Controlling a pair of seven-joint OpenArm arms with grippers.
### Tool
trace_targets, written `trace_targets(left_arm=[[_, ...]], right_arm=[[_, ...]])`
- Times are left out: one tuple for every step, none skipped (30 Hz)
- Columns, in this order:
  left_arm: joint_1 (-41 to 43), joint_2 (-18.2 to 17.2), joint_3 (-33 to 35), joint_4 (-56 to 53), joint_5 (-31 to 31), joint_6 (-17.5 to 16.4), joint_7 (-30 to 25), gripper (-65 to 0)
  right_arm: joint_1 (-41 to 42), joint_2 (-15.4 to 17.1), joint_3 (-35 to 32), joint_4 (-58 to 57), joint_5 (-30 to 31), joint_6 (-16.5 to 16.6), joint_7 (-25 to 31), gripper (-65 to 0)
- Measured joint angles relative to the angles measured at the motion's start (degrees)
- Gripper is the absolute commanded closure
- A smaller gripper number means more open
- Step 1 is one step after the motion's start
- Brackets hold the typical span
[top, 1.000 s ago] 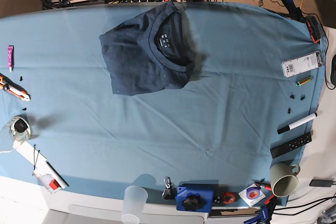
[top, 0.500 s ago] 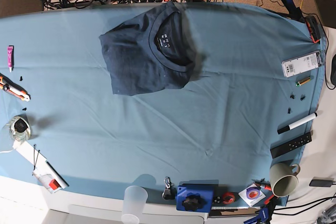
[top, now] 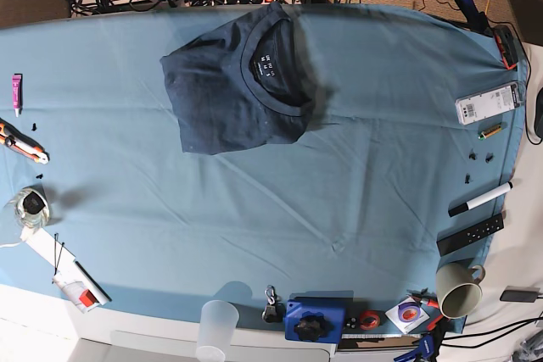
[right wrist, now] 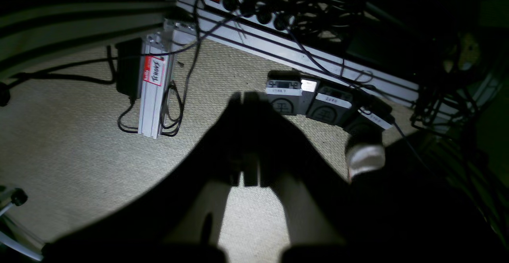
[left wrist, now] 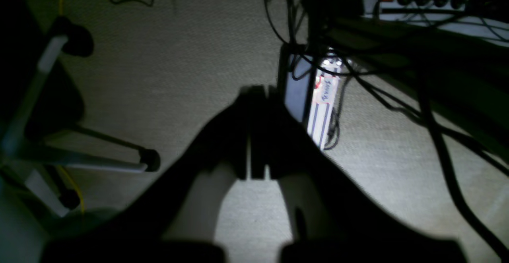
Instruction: Fold the T-shirt properly
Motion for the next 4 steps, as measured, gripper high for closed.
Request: trace_targets(left_arm=[[0.0,0.0,0.0,0.0,0.0,0.0,0.0,0.0],[0.0,0.0,0.0,0.0,0.0,0.0,0.0,0.0],[0.0,0.1,0.0,0.0,0.0,0.0,0.0,0.0],[0.0,0.3,0.0,0.0,0.0,0.2,0.0,0.0]], right_arm=[[0.1,0.0,0.0,0.0,0.0,0.0,0.0,0.0],[0.2,0.0,0.0,0.0,0.0,0.0,0.0,0.0],[0.3,0.1,0.0,0.0,0.0,0.0,0.0,0.0],[0.3,0.0,0.0,0.0,0.0,0.0,0.0,0.0]])
